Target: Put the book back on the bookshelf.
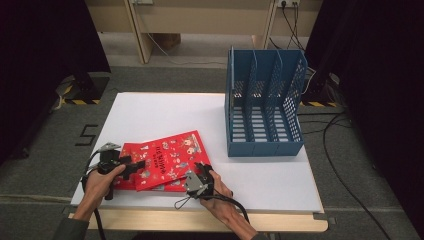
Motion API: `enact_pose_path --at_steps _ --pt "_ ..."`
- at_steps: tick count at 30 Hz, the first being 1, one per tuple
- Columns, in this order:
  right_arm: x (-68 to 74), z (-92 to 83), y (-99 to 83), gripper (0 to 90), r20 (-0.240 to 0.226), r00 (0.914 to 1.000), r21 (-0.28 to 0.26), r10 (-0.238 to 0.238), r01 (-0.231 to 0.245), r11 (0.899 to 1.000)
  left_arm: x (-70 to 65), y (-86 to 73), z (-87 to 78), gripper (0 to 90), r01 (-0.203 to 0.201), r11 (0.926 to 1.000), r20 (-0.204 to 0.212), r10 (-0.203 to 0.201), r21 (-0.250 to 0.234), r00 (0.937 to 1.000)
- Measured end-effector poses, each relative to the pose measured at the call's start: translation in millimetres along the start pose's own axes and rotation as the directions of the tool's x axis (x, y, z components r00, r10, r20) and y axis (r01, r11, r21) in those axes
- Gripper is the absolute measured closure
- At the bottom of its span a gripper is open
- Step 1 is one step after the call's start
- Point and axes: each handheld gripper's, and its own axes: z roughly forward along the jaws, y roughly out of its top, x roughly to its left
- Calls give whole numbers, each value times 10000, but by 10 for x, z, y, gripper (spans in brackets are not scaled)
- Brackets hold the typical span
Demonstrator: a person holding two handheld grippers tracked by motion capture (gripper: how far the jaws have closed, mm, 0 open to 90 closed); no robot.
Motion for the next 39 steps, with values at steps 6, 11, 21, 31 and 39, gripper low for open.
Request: enact_pose_path --at_steps 6,11,21,31,39 --pt "-59 -13 -56 479 -637 9865 -88 1508 -1516 9884 30 69 -130 241 801 9937 486 -764 -788 9959" --pt "-116 -43 -108 478 -1065 9581 -217 2658 -2695 9628 -64 130 -126 276 1293 9890 1408 -1183 -720 9829" --pt "-114 -60 -135 477 -1198 9461 -412 3008 -3075 9507 -318 257 -42 467 676 9971 1008 -639 -339 9928" --pt "-83 -151 -45 486 -682 9569 -1283 2824 -2891 9487 -600 427 -115 536 648 9956 1321 -554 -681 9897" --pt "-34 -88 243 523 344 9823 -2011 1842 -1737 9640 -797 482 -64 526 581 9958 1645 -458 -707 9853"
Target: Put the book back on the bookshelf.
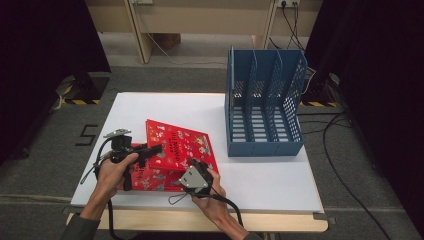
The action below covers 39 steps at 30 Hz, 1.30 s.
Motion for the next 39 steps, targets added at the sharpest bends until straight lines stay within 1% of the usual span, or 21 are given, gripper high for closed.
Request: enact_pose_path --at_steps 6,8,10,12,13,14,15,16,17,18,19,22,24,27,28,29,31,33,34,37,39 --pt "-18 139 100 534 584 9979 -328 -273 293 9990 -52 46 30 507 140 9998 262 -136 -165 9996" --pt "8 183 158 536 903 9938 -486 -647 693 9964 -74 63 37 507 104 9999 285 -100 -138 9995" --pt "13 190 170 542 958 9930 -513 -686 738 9960 -84 72 44 505 121 9998 324 -115 -174 9994" --pt "39 210 195 580 1356 9852 -462 -1052 1124 9926 -89 80 53 496 173 9997 387 -165 -191 9991" --pt "60 200 205 661 1766 9742 -362 -1405 1490 9882 -85 84 56 461 302 9994 629 -292 -152 9976" --pt "58 179 208 705 2000 9670 -343 -1578 1679 9852 -85 84 56 430 302 9994 629 -292 -152 9976" --pt "43 159 207 716 2062 9663 -370 -1541 1650 9856 -74 82 60 400 686 9975 1281 -661 -154 9896" --pt "6 128 209 731 2051 9694 -399 -1352 1463 9884 -72 84 62 373 908 9957 1582 -870 -169 9836" --pt "6 128 209 731 2051 9694 -399 -1352 1463 9884 -72 84 62 354 908 9957 1582 -870 -169 9836" --pt "-13 105 214 746 2173 9660 -355 -1403 1515 9878 -75 89 64 354 1035 9945 1795 -985 -187 9788" --pt "-76 69 212 753 2104 9713 -453 -1107 1227 9914 -78 95 49 313 1071 9937 2039 -984 -322 9740" --pt "-138 42 216 752 1952 9779 -552 -754 877 9946 -76 111 8 283 916 9945 2141 -789 -502 9736" --pt "-173 17 213 752 1848 9808 -555 -625 739 9957 -65 136 -53 279 697 9952 1903 -555 -687 9802" --pt "-214 -3 219 750 1764 9836 -579 -366 475 9972 -23 162 -138 278 636 9940 1896 -459 -886 9808" --pt "-214 -3 219 750 1764 9836 -579 -366 475 9972 -13 167 -165 278 481 9952 1758 -324 -856 9839" --pt "-257 -15 224 751 1736 9848 -681 -29 150 9976 13 162 -214 278 129 9961 1429 -2 -877 9897" --pt "-299 -30 229 751 1701 9852 -719 197 -76 9974 30 154 -235 275 83 9960 1380 40 -888 9904" --pt "-393 -69 231 752 1583 9844 -846 769 -640 9944 55 134 -249 274 -315 9966 972 389 -767 9945" --pt "-393 -69 231 752 1583 9844 -846 769 -640 9944 74 112 -240 274 -700 9954 560 737 -648 9957" --pt "-510 -145 241 761 1509 9801 -1022 1291 -1144 9882 160 19 -156 271 -1251 9920 -59 1250 -151 9921" --pt "-532 -165 238 762 1452 9782 -1064 1486 -1339 9853 183 -11 -134 272 -1387 9903 -204 1386 -33 9901"
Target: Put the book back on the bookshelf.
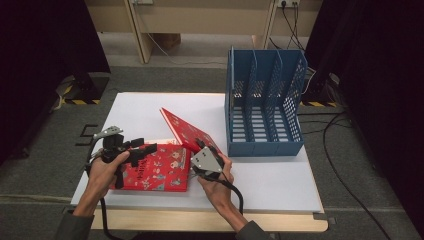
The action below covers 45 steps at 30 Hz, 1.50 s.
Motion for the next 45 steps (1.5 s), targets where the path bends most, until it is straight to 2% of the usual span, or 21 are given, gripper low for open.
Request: enact_pose_path --at_steps 4,7,8,9,11,12,14,15,16,17,18,20,21,22,24,27,29,37,43,44,45 --pt "-108 -80 -2 765 -188 9969 -155 770 -773 9969 121 -135 65 271 -240 9989 -492 259 392 9985" --pt "-221 -177 8 777 -456 9879 -312 1482 -1497 9882 265 -240 98 273 -329 9972 -1069 400 673 9935" --pt "-289 -244 8 786 -582 9811 -381 1846 -1870 9816 321 -277 111 273 -373 9963 -1271 469 774 9908" --pt "-289 -244 8 786 -582 9811 -381 1846 -1870 9816 374 -315 120 273 -351 9959 -1511 475 835 9874" --pt "-345 -308 -20 783 -799 9652 -321 2491 -2522 9671 472 -384 132 276 -419 9933 -1801 608 1073 9818" --pt "-389 -355 -59 788 -829 9579 -399 2748 -2787 9595 498 -405 134 272 -609 9917 -2027 831 1134 9757" --pt "-404 -383 -80 789 -854 9539 -414 2876 -2918 9556 554 -459 129 264 -896 9889 -2529 1174 1186 9603" --pt "-450 -436 -116 790 -963 9451 -450 3122 -3175 9472 579 -501 131 246 -1152 9850 -2754 1470 1283 9500" --pt "-450 -436 -116 790 -963 9451 -450 3122 -3175 9472 579 -501 131 242 -1152 9850 -2754 1470 1283 9500" --pt "-480 -479 -118 795 -949 9436 -419 3171 -3221 9458 588 -514 132 235 -1283 9820 -2847 1637 1389 9445" --pt "-493 -491 -125 794 -1044 9315 -452 3485 -3545 9340 597 -526 140 226 -1384 9789 -2923 1777 1502 9397" --pt "-523 -515 -135 796 -1164 9170 -362 3816 -3879 9210 599 -535 145 219 -1370 9802 -2931 1741 1429 9401" --pt "-523 -515 -135 796 -1164 9170 -362 3816 -3879 9210 598 -544 150 219 -1420 9787 -2981 1811 1483 9372" --pt "-549 -535 -153 800 -1104 9238 -505 3667 -3737 9262 604 -573 185 199 -1655 9698 -3135 2158 1792 9248" --pt "-557 -541 -171 798 -1245 9209 -520 3693 -3778 9244 612 -582 194 164 -1707 9688 -3173 2213 1797 9221" --pt "-551 -547 -181 797 -1265 9280 -577 3503 -3594 9314 648 -596 193 154 -1385 9772 -3084 1832 1612 9334" --pt "-547 -541 -176 794 -1335 9268 -572 3510 -3608 9309 669 -615 185 151 -1320 9802 -3014 1718 1479 9379" --pt "-575 -486 -141 785 -1384 9243 -609 3557 -3664 9285 672 -614 187 145 -1312 9802 -3013 1712 1483 9381" --pt "-583 -498 -152 775 -1364 9270 -567 3495 -3595 9314 673 -615 187 145 -1309 9804 -3012 1705 1472 9382" --pt "-592 -500 -162 768 -1314 9304 -617 3422 -3522 9339 672 -616 187 145 -1306 9805 -3016 1701 1466 9381" --pt "-603 -506 -171 751 -1344 9249 -546 3556 -3652 9293 672 -615 186 145 -1314 9802 -3024 1714 1480 9376"
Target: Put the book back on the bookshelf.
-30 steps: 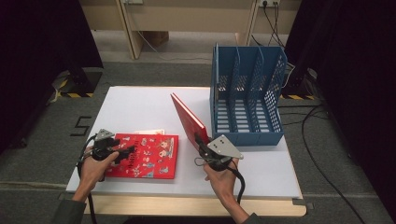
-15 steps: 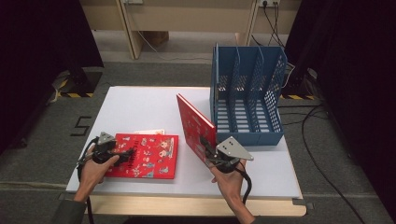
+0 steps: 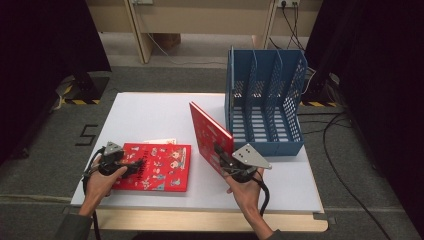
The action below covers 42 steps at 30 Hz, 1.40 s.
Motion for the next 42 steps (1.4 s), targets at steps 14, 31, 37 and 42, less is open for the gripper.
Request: enact_pose_path --at_steps 14,31,37,42 --pt "-69 33 -26 745 -26 9998 -523 -192 191 9984 1 -2 5 143 23 10000 17 -23 -44 10000" --pt "-62 127 -23 797 -347 9980 -890 -528 495 9948 8 -10 13 142 11 9999 45 -11 -149 10000" --pt "-77 108 14 799 -556 9981 -608 -261 227 9979 11 -11 13 143 15 9999 59 -14 -149 10000" --pt "-159 35 51 800 -842 9955 -668 434 -491 9966 13 -11 13 144 23 9999 58 -22 -157 10000"
